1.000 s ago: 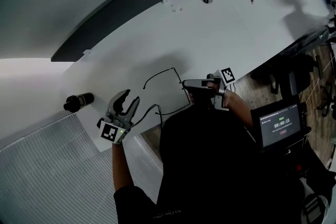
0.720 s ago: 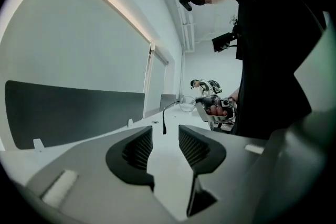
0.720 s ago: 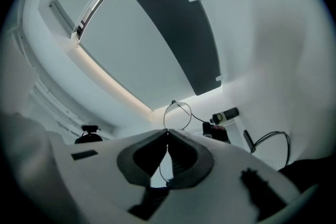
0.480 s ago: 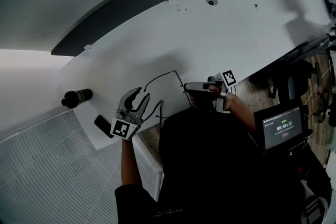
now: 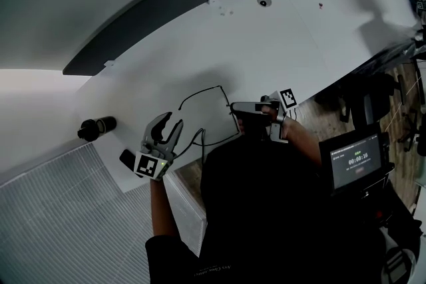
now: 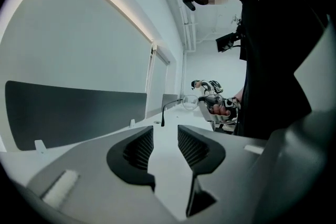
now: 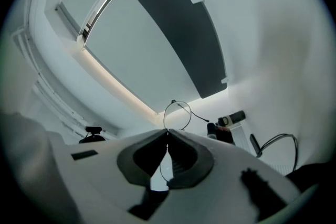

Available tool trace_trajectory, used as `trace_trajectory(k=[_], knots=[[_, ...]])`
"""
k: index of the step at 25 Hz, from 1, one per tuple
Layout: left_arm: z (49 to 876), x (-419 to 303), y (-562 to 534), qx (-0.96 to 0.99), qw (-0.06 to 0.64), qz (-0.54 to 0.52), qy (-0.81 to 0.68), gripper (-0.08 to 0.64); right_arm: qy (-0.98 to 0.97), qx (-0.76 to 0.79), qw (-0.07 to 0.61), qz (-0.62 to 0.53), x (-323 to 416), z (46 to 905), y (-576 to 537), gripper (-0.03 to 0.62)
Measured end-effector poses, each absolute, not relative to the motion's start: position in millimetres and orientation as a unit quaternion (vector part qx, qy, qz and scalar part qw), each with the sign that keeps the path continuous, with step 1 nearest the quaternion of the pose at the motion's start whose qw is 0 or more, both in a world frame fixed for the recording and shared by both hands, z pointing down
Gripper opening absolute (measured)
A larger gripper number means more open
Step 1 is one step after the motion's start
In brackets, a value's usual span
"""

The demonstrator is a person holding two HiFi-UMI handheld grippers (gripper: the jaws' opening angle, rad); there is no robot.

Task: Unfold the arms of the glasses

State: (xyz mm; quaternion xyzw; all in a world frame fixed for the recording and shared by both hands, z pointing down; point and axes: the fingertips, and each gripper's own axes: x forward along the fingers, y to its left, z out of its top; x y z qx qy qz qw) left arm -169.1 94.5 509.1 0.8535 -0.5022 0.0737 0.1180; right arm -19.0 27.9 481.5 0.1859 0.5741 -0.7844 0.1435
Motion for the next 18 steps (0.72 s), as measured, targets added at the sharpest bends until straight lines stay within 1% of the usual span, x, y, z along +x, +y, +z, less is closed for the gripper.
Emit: trace_trajectory(k=[3, 5, 8, 11, 14, 18], knots=[[508.5, -184.3, 104.2, 0.839, 0.135, 0.059, -0.524, 0.152, 0.579, 0.169, 0.152, -0.783, -14.7, 485.6, 16.9, 0.011], [501.5, -171.7, 115.4, 0.854, 0.135, 0.058, -0.499, 0.15, 0.58, 0.163, 0.153, -0.784, -12.8, 487.6, 13.6, 0.011], [491.1, -131.8, 128.8, 0.886, 0.133, 0.068, -0.439, 0.149, 0.58, 0.163, 0.155, -0.783, -13.4, 488.3, 12.3, 0.011], [490.4, -107.3, 133.7, 0.898, 0.141, 0.06, -0.412, 0.144, 0.581, 0.164, 0.158, -0.782, -17.1, 487.7, 11.3, 0.011], [490.6, -99.3, 136.7, 0.9, 0.154, 0.028, -0.406, 0.129, 0.58, 0.159, 0.164, -0.782, -14.6, 488.3, 7.2, 0.011], [490.3, -107.8, 141.3, 0.893, 0.166, -0.005, -0.418, 0.129, 0.577, 0.156, 0.176, -0.782, -10.7, 488.0, 1.4, 0.011]])
